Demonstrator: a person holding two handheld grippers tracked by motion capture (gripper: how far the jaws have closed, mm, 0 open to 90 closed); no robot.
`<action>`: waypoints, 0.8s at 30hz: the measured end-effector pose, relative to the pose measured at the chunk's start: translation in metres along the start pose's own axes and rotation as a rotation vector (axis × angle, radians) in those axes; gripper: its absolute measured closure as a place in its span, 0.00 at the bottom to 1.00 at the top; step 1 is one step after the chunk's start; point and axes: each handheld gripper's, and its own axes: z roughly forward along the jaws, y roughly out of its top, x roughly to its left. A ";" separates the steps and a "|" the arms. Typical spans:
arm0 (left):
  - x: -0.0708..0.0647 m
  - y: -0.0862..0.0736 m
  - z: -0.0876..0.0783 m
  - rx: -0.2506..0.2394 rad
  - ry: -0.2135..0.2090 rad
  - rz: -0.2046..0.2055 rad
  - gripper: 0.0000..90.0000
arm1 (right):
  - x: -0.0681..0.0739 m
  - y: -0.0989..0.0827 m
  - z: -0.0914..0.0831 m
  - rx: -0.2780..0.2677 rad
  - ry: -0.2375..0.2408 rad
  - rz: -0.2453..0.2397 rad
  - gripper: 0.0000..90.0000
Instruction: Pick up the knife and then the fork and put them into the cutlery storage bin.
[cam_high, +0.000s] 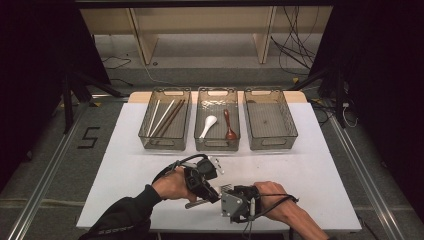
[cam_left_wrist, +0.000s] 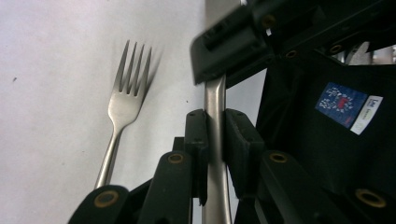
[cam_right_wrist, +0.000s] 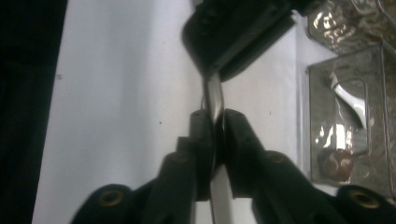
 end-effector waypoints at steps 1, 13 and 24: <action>0.000 0.000 0.000 0.000 -0.002 -0.002 0.88 | 0.000 0.000 0.000 -0.001 0.005 0.005 0.97; 0.002 -0.003 -0.030 -0.096 0.040 -0.050 0.70 | -0.003 -0.005 -0.002 -0.014 0.014 0.020 0.98; 0.014 -0.027 -0.074 -0.292 0.144 -0.143 0.38 | -0.015 -0.020 -0.008 0.001 -0.037 0.103 0.99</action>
